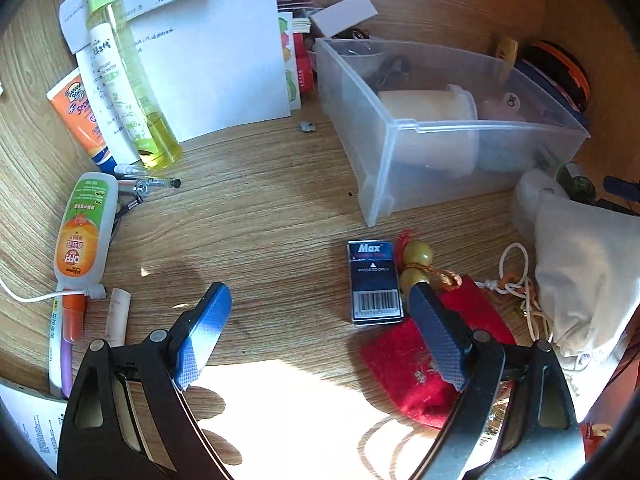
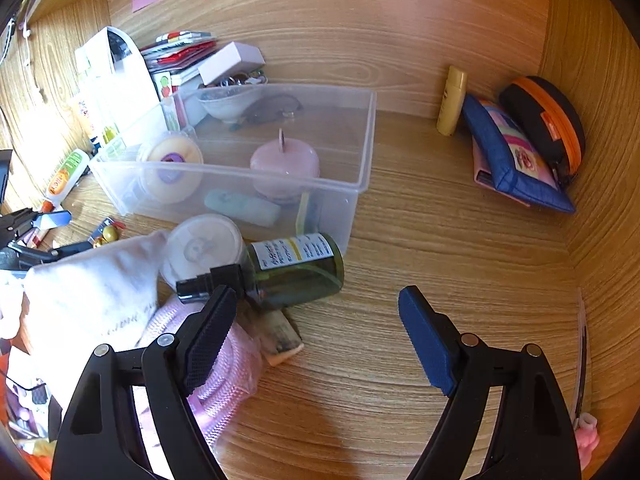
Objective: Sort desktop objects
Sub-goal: 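Grasp the blue Max staple box with the left gripper while the right grasps the green spray bottle, then carry the staple box and green spray bottle over the clear box, then lower both items into the clear box and open both grippers, then grasp the red pouch's gold tassel with the left gripper while the right grasps the white cloth bag, then carry the red pouch and white cloth bag over the clear box, both grippers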
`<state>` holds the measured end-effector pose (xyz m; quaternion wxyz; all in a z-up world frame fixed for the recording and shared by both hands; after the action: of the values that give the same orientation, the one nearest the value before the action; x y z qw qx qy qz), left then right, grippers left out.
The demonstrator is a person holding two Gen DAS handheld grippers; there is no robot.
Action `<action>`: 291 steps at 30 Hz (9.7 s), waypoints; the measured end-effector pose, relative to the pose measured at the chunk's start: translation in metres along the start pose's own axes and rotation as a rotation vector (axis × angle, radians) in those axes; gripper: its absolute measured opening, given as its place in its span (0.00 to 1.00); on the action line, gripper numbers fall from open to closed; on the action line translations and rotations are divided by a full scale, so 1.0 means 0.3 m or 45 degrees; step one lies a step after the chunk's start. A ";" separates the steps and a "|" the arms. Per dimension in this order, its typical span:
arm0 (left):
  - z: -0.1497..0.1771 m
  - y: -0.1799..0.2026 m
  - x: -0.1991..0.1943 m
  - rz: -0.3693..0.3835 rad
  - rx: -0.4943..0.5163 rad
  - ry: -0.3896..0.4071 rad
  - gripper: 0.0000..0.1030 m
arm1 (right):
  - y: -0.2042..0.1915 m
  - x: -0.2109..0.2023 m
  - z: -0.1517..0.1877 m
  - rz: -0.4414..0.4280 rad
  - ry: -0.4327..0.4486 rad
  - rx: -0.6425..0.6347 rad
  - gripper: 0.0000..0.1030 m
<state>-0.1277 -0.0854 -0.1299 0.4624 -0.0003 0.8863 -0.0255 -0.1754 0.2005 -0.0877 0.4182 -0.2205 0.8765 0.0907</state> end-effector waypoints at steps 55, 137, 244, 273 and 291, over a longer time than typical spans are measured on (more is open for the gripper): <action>-0.133 0.083 -0.181 0.049 0.011 0.308 0.26 | -0.017 -0.109 -0.127 -0.169 0.190 0.036 0.70; -0.376 0.396 -0.001 0.340 0.165 0.266 0.29 | -0.077 0.136 -0.297 -0.138 0.142 0.004 0.72; 0.127 0.204 -0.103 0.203 0.053 0.157 0.29 | -0.523 0.011 0.071 -0.495 -0.084 -0.172 0.85; 0.041 0.139 -0.226 0.213 -0.068 0.313 0.16 | -0.408 -0.095 -0.007 -0.418 0.102 -0.146 0.34; -0.089 0.174 -0.327 0.231 -0.052 0.455 0.16 | -0.244 -0.226 -0.145 -0.409 0.291 0.055 0.34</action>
<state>-0.0921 -0.0297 -0.0365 0.2979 0.0747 0.9510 0.0346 -0.1344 0.1418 -0.0059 0.3296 -0.3574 0.8736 -0.0217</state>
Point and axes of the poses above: each gripper's, at about its wrist camera, not at the fingertips, and x roughly the way its jaws point, y to its right, z to its underside, the point moved 8 cm from there along x, roughly the way its jaws point, and after that the axes turned 1 degree about x, right-handed, at the moved point
